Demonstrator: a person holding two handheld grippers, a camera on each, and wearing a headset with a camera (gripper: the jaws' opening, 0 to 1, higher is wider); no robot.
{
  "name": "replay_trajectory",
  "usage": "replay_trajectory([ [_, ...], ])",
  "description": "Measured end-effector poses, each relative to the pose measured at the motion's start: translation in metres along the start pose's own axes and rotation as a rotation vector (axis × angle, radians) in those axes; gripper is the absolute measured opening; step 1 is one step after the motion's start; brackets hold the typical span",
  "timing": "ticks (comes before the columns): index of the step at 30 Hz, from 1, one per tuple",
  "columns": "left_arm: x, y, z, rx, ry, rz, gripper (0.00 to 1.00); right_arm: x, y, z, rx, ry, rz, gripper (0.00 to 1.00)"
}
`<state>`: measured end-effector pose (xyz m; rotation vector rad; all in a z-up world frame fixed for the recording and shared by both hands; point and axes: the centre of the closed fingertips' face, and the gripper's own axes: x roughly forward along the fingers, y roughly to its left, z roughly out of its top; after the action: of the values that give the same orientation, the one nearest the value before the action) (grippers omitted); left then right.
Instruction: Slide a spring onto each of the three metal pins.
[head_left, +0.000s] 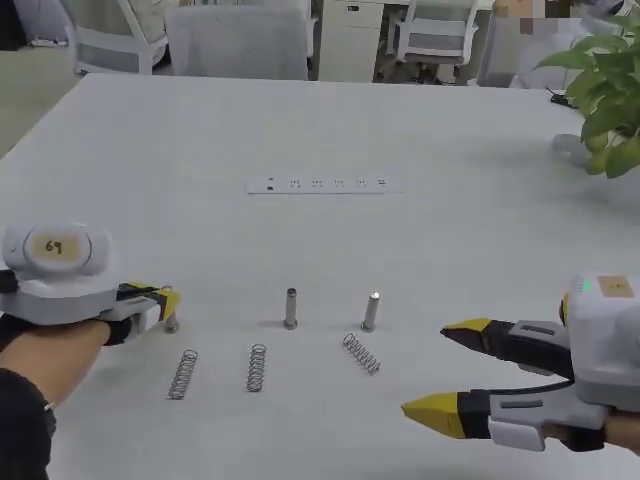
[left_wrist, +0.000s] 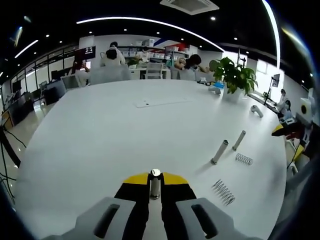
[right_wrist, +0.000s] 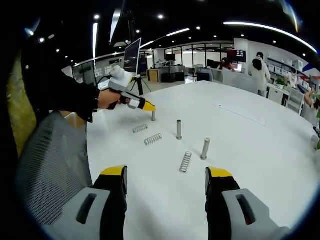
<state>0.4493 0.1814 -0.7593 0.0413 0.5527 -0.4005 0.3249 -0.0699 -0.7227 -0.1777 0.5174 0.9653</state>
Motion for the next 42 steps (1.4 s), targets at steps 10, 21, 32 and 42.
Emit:
replay_trajectory([
  [10,-0.0005,0.0017,0.0001,0.007,-0.02,-0.004,0.0,-0.0001,-0.0005,0.0012,-0.004,0.005,0.0,0.62],
  [21,-0.001,0.0026,-0.0006,0.018,-0.023,-0.008,0.0,0.0005,0.0003,0.0013,-0.007,0.01,0.002,0.62],
  [32,-0.0009,0.0023,-0.0006,0.015,-0.023,-0.01,0.01,-0.0001,0.0002,0.0022,-0.009,0.011,0.003,0.62],
  [42,-0.0011,0.0018,-0.0006,0.01,-0.023,-0.011,0.04,-0.0008,-0.0001,0.0026,-0.01,0.01,0.001,0.61],
])
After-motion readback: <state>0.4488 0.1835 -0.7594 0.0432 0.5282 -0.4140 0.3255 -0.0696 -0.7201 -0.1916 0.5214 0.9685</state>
